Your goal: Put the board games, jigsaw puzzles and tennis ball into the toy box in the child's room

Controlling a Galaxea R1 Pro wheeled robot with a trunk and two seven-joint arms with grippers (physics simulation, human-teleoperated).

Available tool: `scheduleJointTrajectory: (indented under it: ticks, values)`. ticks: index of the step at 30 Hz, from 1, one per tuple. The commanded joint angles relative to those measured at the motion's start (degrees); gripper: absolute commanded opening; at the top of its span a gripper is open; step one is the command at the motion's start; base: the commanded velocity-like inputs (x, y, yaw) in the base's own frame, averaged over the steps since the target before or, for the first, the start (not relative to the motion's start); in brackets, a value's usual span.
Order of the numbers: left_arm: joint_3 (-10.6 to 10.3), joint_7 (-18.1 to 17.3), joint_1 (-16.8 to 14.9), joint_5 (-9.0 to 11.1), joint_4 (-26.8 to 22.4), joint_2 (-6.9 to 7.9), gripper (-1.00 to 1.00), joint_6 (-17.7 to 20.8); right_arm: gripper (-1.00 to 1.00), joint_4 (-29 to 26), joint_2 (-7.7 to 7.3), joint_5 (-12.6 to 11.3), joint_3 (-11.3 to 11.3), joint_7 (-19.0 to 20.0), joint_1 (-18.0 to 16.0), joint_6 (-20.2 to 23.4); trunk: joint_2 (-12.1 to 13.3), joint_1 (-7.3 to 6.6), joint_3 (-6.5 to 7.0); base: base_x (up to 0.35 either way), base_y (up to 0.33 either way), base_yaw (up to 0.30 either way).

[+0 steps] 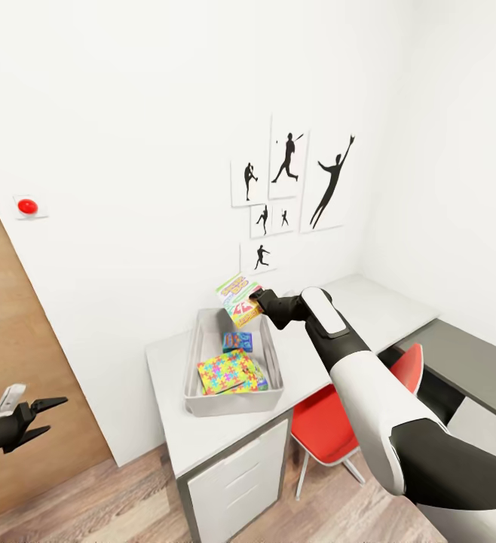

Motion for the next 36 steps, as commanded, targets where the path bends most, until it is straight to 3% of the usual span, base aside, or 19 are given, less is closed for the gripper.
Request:
scheduleJointTrajectory:
  ticks: [1,6,13,15,21,36]
  values:
    - [-0.5,-0.4,-0.1,0.4,0.1,0.0,1.0,0.1,-1.0,-0.1,0.0,-0.3,0.1,-0.5,-0.1,0.0,-0.1,0.04,-0.13,-0.037,0.0,0.002]
    - [-0.5,-1.0,0.3,0.3,0.9,-0.13,1.0,-0.9,-1.0,-0.1,0.0,-0.4,0.1,-0.4,-0.1,0.1,-0.1,0.04,-0.1,-0.018,0.0,0.001]
    - [-0.7,-3.4,1.3,0.1,1.0,-2.31,1.0,-1.5,-1.0,-0.1,0.0,-0.4,0.4,-0.1,-0.1,0.1,-0.1,0.04,-0.1,-0.05,0.0,0.0]
    - [-0.7,-3.8,1.3,0.1,0.9,-2.58,1.0,-1.6,-1.0,-0.1,0.0,-0.4,1.5,0.7,-0.1,0.1,-0.1,0.04,-0.1,-0.011,0.0,0.0]
    - [-0.7,-5.1,1.3,0.1,0.7,-2.8,1.0,-1.6,-1.0,0.1,0.0,-0.4,3.7,3.0,-0.1,-0.2,-0.1,0.04,-0.1,-0.002,0.0,0.0]
    - [-0.7,-7.0,1.3,0.0,0.8,-2.77,1.0,-1.6,-1.0,0.0,0.0,-0.8,3.8,3.9,2.3,-0.5,-0.1,0.04,-0.1,0.0,0.0,0.0]
